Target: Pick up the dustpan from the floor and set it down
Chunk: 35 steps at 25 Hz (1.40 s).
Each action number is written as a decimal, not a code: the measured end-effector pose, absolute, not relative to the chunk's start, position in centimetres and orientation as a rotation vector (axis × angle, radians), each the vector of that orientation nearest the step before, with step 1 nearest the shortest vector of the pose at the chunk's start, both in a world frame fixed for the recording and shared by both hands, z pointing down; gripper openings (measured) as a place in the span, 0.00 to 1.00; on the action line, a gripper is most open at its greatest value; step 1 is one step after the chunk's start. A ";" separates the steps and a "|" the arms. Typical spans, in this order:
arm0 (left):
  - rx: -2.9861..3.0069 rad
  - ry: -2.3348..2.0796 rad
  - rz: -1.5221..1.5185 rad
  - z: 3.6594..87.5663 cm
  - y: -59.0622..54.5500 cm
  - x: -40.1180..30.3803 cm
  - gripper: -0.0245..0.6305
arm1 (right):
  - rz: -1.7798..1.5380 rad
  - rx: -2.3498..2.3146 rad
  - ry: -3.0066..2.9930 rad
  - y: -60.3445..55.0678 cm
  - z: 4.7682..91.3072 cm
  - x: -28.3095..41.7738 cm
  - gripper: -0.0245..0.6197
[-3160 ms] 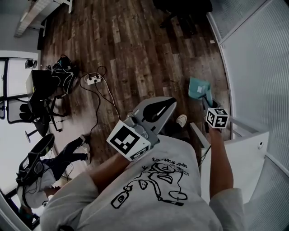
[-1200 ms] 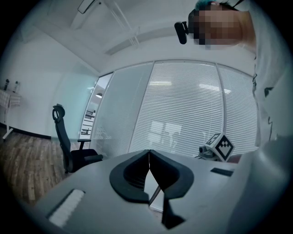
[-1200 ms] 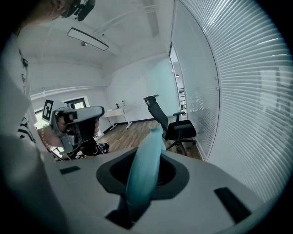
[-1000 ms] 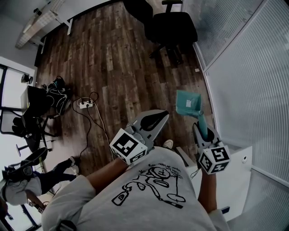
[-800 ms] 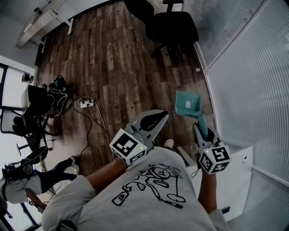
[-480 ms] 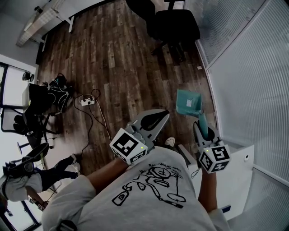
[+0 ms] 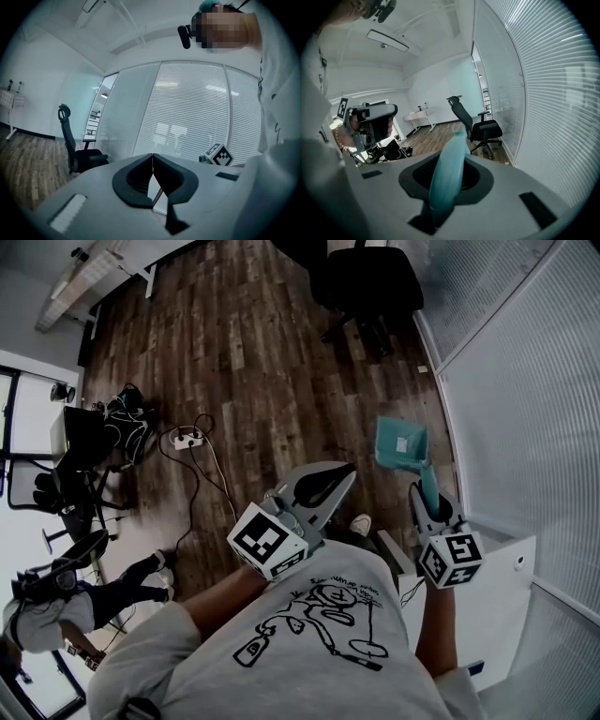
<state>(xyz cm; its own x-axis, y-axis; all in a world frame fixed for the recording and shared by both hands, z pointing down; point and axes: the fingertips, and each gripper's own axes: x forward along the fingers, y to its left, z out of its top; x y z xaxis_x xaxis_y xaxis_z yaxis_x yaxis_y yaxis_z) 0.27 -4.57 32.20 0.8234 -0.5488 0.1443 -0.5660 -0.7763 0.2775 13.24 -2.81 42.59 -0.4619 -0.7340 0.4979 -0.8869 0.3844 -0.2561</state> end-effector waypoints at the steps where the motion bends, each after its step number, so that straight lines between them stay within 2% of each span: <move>1: 2.696 -0.849 0.079 32.3 -4.5 0.2 0.04 | 0.718 1.422 -2.343 -2.8 42.9 13.2 0.13; 35: 2.647 -0.854 0.114 34.4 -4.3 -1.7 0.04 | 0.801 1.404 -2.263 -4.5 54.0 13.7 0.13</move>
